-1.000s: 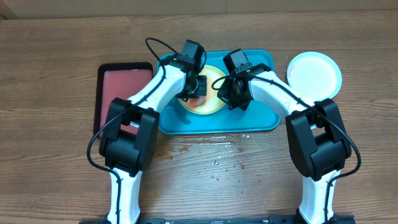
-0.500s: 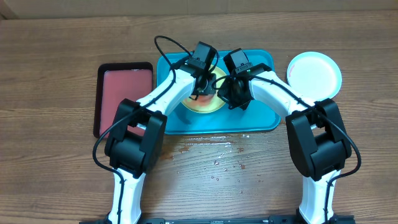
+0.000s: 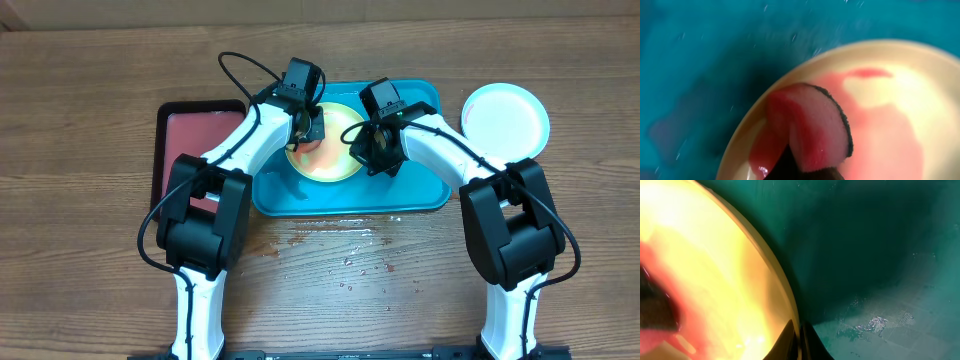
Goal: Clean dirty plates on tray and stack at the side
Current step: 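Keep scrubbing the yellow plate with the left gripper's sponge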
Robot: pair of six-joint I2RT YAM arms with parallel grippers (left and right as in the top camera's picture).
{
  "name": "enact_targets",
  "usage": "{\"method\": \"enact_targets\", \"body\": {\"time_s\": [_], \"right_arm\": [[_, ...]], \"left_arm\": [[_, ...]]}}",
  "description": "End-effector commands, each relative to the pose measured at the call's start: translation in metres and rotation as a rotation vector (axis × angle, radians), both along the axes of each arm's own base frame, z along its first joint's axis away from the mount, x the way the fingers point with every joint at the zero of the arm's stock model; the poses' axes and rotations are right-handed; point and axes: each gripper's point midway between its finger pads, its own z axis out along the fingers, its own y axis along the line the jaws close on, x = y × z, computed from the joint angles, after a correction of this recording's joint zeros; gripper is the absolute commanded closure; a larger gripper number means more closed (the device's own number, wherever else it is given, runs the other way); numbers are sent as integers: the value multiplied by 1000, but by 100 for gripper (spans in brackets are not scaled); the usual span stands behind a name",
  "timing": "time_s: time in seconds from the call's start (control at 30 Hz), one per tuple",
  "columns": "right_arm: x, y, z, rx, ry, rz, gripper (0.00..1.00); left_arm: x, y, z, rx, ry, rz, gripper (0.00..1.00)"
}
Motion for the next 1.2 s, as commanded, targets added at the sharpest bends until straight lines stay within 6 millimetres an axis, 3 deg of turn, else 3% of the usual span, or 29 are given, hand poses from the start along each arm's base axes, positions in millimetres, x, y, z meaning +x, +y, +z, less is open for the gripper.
{"method": "enact_targets", "body": {"time_s": [0.0,0.1,0.27,0.47,0.6,0.73,1.17], "right_arm": [[0,0,2,-1,-3,-1,96],[1,0,2,0,-6,-1,96],[2,1,3,4,-14,-1,96],[4,2,3,7,-19,-2,96],[4,2,3,7,-18,-1,96],[2,1,3,4,-13,-1,96],[1,1,2,2,-8,-1,96]], "left_arm": [[-34,19,-30,72,150,17,96],[-51,12,-33,42,221,-9,96],[-70,-21,-31,-91,296,-75,96],[-81,-54,-28,-148,301,-136,96],[-77,-72,-27,-150,251,-174,96],[-61,-68,-26,-101,174,-130,96],[-8,-19,-19,-88,40,34,96]]}}
